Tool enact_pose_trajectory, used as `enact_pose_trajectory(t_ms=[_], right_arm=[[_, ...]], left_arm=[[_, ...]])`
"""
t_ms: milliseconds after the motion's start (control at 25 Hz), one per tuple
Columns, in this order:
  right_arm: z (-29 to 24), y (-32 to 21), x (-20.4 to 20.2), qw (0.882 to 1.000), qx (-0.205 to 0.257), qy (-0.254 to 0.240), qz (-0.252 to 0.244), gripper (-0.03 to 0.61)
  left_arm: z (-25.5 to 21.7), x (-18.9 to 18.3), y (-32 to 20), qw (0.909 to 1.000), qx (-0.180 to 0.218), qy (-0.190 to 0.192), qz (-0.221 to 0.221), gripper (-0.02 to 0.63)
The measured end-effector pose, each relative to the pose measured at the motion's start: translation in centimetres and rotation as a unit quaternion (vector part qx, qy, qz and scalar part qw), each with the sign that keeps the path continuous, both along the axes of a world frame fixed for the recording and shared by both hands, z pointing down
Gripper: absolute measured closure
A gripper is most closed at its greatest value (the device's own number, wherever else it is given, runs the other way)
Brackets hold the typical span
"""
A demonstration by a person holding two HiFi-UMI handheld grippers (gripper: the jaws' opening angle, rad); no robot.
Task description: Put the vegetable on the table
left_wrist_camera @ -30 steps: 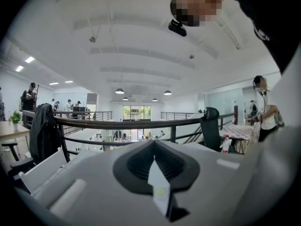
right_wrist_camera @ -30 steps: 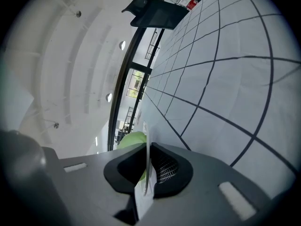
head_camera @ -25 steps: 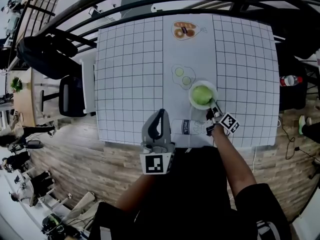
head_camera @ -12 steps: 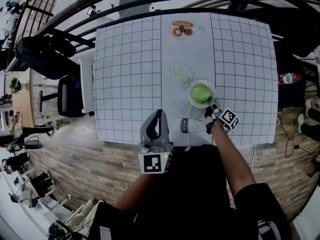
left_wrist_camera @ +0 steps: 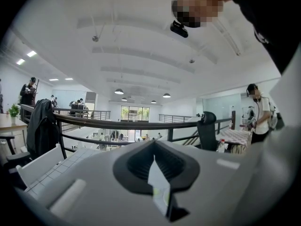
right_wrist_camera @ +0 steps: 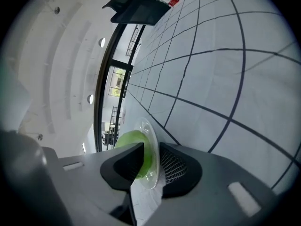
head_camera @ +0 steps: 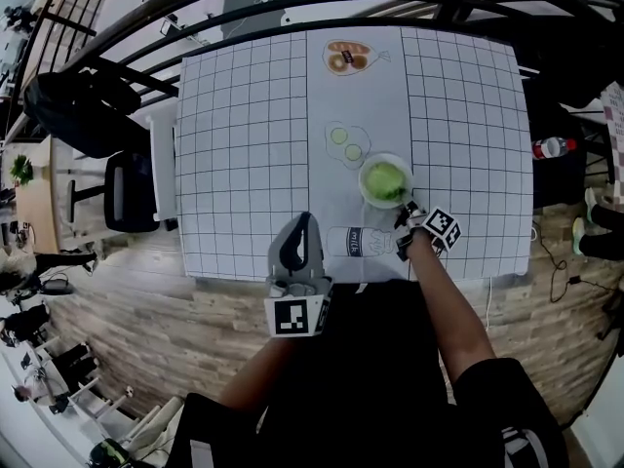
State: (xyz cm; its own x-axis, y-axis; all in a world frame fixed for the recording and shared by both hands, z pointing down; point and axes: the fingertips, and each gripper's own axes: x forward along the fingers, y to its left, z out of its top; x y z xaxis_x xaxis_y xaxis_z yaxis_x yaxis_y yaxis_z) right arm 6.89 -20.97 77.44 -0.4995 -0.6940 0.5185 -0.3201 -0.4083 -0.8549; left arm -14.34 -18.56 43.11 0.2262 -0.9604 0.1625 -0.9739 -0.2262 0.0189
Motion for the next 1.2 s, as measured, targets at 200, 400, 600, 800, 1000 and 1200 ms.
enact_pose_trajectory(t_ms=[200,400,600,800,1000,1200], right_arm=[[-0.1,0.5,0.4,0.999,0.000,0.035,-0.027,0.483],[0.3,1.4,1.7,0.997,-0.002,0.072,-0.040,0.492],[-0.5,2.4,2.1,0.996,0.007,0.082,-0.044,0.494],[-2.8,3.3,1.3,0.993,0.033,0.087,-0.071,0.509],[-6.4,4.1,0.9,0.992,0.062,0.087,-0.070,0.518],[-11.3,5.1,-1.7,0.981,0.117,0.099,-0.116,0.556]], left_arm=[[-0.6,-0.9,0.6,1.0000,0.005,-0.002,-0.006,0.606],[-0.5,-1.4,1.4,1.0000,0.004,0.004,-0.003,0.606],[-0.3,-1.4,2.4,1.0000,0.005,0.008,0.002,0.606],[-0.4,-1.7,3.6,0.9998,0.007,0.016,0.005,0.606],[0.3,-2.5,5.0,0.9996,-0.005,0.026,0.001,0.606],[0.5,-3.1,6.5,0.9991,-0.010,0.041,0.006,0.606]])
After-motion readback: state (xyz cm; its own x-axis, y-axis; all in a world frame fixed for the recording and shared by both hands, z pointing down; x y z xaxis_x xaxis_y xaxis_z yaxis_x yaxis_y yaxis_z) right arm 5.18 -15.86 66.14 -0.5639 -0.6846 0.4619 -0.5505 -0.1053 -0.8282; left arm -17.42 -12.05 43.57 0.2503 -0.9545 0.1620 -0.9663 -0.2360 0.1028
